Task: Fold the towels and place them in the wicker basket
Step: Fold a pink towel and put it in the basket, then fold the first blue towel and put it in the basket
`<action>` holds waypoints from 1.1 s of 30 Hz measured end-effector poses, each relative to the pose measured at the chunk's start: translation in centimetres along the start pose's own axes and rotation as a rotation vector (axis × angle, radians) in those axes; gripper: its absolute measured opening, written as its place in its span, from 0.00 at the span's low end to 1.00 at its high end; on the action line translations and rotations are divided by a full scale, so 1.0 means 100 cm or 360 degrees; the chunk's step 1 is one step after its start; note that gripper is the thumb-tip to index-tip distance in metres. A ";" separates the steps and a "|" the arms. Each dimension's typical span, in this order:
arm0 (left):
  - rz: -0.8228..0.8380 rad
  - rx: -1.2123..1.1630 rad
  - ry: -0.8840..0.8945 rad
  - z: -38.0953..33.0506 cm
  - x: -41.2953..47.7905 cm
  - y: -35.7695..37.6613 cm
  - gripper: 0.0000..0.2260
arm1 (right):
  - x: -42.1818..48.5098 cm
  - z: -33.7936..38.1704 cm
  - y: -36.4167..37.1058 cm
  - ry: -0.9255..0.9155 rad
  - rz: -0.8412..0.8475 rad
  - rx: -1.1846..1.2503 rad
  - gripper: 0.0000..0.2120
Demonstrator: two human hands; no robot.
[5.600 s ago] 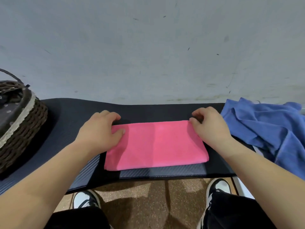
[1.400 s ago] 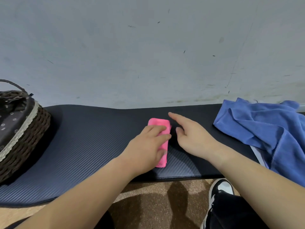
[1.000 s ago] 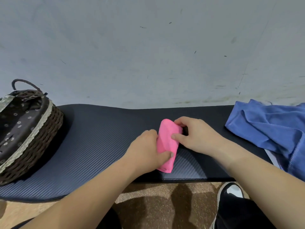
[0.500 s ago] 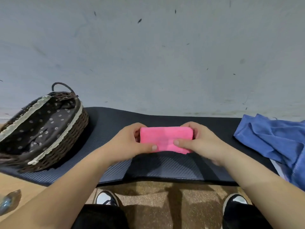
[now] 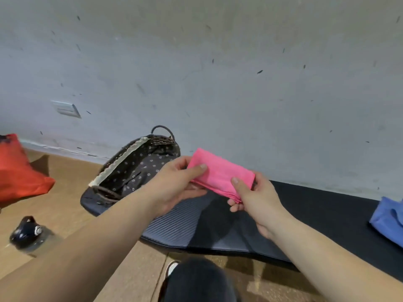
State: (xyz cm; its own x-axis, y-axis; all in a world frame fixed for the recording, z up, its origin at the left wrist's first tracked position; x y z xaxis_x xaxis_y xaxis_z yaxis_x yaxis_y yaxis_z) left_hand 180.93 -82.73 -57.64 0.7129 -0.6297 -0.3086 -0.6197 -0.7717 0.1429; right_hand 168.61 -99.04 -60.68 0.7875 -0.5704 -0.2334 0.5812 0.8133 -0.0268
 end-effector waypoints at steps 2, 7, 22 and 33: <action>-0.0167 0.0079 0.0103 -0.017 0.002 -0.029 0.06 | 0.014 0.015 0.032 -0.0015 0.0086 -0.0006 0.16; -0.0752 0.0313 0.0336 -0.057 0.015 -0.116 0.11 | 0.047 0.046 0.102 0.0075 0.0248 -0.0183 0.33; -0.0959 0.0635 -0.0074 0.010 0.154 -0.189 0.15 | 0.106 0.030 0.127 0.0157 0.0314 -0.0378 0.21; -0.0770 0.2784 0.0331 0.014 0.176 -0.172 0.13 | 0.113 0.020 0.125 0.0193 0.0344 -0.0369 0.18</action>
State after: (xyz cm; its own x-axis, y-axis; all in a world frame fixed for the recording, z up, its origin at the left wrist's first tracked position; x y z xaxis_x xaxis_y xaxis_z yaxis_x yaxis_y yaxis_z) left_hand 203.64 -80.41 -66.84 0.8533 -0.5100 0.1089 0.1353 0.0148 -0.9907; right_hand 185.22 -95.55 -61.69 0.8493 -0.3754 -0.3712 0.3302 0.9263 -0.1813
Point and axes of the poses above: each hand's wrist, its own x-axis towards the middle knuckle, its own y-axis out of the palm, z = x × y, the point moved 1 cm from there along x, towards the middle knuckle, and after that the axes turned 1 degree about z, right-handed, at the moved point
